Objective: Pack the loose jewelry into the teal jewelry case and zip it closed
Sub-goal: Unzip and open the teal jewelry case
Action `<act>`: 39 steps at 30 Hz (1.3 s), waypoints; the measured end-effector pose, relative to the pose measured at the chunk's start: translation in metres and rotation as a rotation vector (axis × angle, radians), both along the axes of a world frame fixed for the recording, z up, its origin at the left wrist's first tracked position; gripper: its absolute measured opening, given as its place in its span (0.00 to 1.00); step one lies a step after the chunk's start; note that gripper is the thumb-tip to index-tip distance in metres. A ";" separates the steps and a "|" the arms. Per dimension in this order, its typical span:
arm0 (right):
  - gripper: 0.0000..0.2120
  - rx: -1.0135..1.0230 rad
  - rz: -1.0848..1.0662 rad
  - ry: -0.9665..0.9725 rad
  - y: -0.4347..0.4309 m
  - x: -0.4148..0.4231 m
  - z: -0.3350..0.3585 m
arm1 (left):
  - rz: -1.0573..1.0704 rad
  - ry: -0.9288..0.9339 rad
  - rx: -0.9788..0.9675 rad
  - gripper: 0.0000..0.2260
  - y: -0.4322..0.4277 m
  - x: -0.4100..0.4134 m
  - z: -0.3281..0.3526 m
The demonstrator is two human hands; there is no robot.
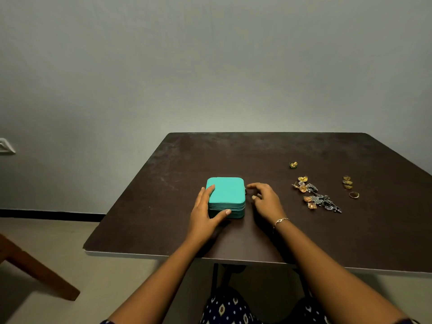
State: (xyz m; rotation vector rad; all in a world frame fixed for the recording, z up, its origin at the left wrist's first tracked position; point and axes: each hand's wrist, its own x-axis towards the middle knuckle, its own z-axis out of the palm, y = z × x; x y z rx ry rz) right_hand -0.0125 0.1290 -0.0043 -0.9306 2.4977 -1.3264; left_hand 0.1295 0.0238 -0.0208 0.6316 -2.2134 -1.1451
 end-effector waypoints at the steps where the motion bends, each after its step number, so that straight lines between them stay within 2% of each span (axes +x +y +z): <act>1: 0.16 0.014 0.001 0.015 -0.004 -0.002 -0.001 | 0.011 0.004 -0.009 0.32 0.001 -0.001 -0.001; 5: 0.11 0.055 -0.034 0.062 -0.014 -0.008 -0.007 | 0.035 -0.011 -0.049 0.31 0.003 -0.002 -0.003; 10: 0.01 0.001 -0.124 0.088 -0.017 -0.009 -0.010 | 0.065 -0.014 -0.083 0.29 0.006 -0.004 -0.002; 16: 0.03 -0.078 -0.169 0.062 -0.007 -0.006 -0.009 | 0.098 -0.041 -0.123 0.28 0.007 -0.005 -0.003; 33: 0.07 -0.036 0.052 0.199 0.032 0.035 -0.013 | 0.120 -0.072 -0.179 0.27 0.009 -0.006 -0.003; 37: 0.03 -0.030 0.071 0.257 0.030 0.047 -0.014 | 0.115 -0.078 -0.183 0.27 0.009 -0.006 -0.003; 39: 0.05 -0.010 0.098 0.276 0.028 0.052 -0.016 | 0.105 -0.086 -0.175 0.28 0.008 -0.005 -0.003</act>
